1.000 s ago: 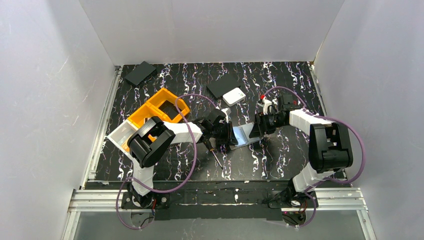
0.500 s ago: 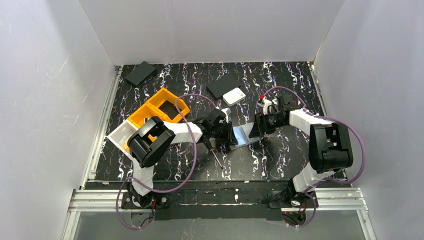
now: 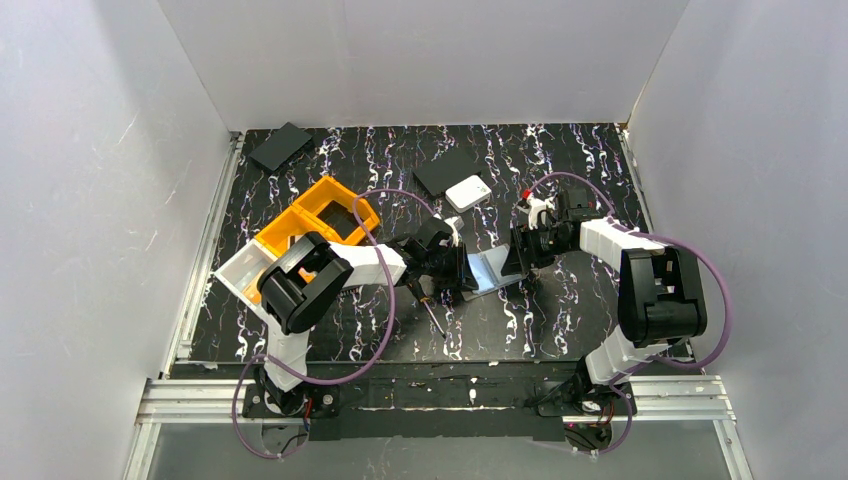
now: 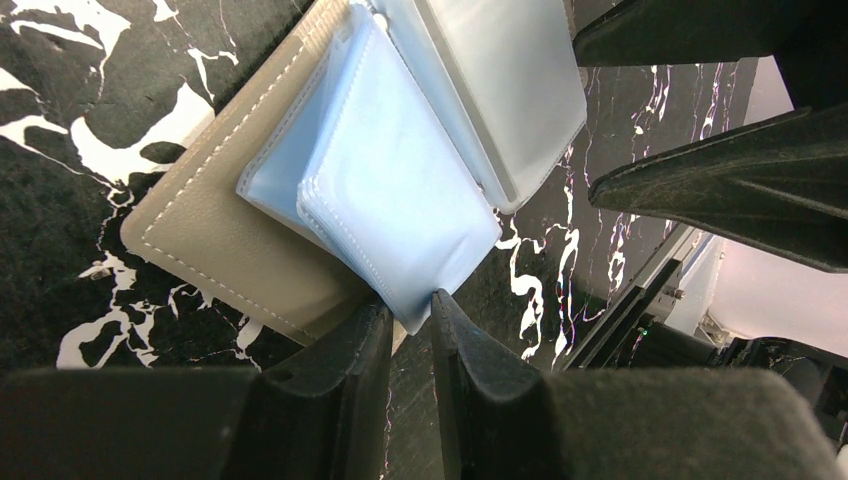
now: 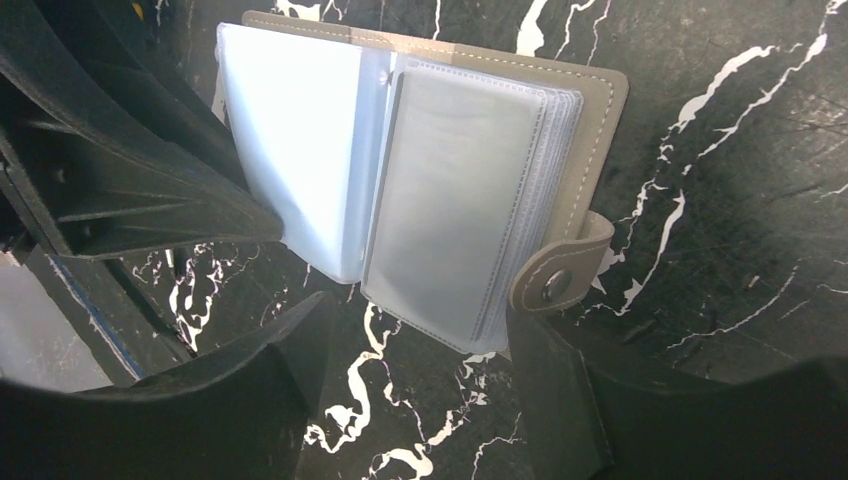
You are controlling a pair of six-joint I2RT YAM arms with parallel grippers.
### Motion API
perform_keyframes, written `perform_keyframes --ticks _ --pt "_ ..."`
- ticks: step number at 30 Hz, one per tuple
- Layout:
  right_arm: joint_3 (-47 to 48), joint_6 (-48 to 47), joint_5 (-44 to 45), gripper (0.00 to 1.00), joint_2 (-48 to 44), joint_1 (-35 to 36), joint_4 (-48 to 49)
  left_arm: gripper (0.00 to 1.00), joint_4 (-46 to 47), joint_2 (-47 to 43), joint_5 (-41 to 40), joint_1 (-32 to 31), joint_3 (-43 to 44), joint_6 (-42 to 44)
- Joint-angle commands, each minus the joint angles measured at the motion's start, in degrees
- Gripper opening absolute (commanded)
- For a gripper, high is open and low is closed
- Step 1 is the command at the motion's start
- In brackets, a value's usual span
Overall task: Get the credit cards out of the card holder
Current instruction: Remove the credit card from the card holder.
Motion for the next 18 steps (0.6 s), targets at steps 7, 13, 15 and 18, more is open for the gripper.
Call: perform_keyframes --ticks 7,13,15,18 --pt "0.0 -1.8 -2.9 0.72 -4.2 0.0 0.2 0.2 -3.8 1.5 -0.7 -0.5 0.2 0.6" --pt "-0.4 -1.9 -2.7 0.73 -5.2 0.0 0.4 0.2 -3.9 1.5 -0.9 -0.4 0.0 0.7" --pt "-0.2 -1.8 -2.8 0.73 -4.3 0.0 0.1 0.2 -3.8 1.5 -0.8 -0.5 0.1 0.8" --pt "0.2 -1.5 -2.6 0.72 -2.5 0.0 -0.5 0.2 -3.8 1.5 -0.7 -0.5 0.2 0.7"
